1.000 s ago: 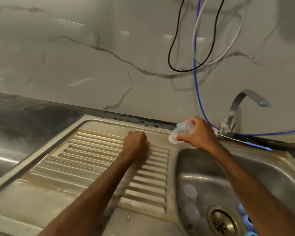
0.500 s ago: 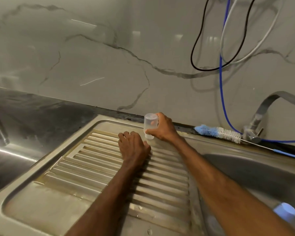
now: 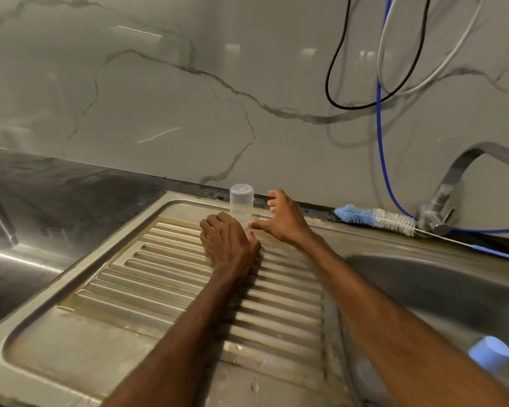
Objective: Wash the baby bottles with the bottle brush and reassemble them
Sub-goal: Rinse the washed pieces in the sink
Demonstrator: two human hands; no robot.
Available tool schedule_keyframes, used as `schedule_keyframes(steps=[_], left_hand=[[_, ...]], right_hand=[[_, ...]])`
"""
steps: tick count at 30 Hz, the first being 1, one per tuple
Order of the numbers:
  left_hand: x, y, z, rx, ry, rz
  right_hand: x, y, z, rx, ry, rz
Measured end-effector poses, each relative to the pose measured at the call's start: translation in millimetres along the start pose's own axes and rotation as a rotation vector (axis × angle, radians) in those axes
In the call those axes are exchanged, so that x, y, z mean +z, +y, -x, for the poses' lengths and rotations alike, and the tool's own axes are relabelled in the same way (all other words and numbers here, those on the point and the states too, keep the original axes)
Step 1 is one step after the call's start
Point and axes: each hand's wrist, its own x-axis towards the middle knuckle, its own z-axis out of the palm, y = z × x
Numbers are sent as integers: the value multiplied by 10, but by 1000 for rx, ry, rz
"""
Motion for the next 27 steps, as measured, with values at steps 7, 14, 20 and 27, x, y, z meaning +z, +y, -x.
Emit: schedule_keyframes(steps=[7,14,20,27], left_hand=[[-117,231,166,148,68,95],[-37,798,521,457,4,216],[231,1436,915,578,-253,180],[382,1727,1052,681,-275,199]], right_hand=[[-825,565,797,-12,70,37],[-1467,1348,1458,146,237,163],[-1462,2017,1674,407,-325,343],[-1209,2244,1666,383,-408,369]])
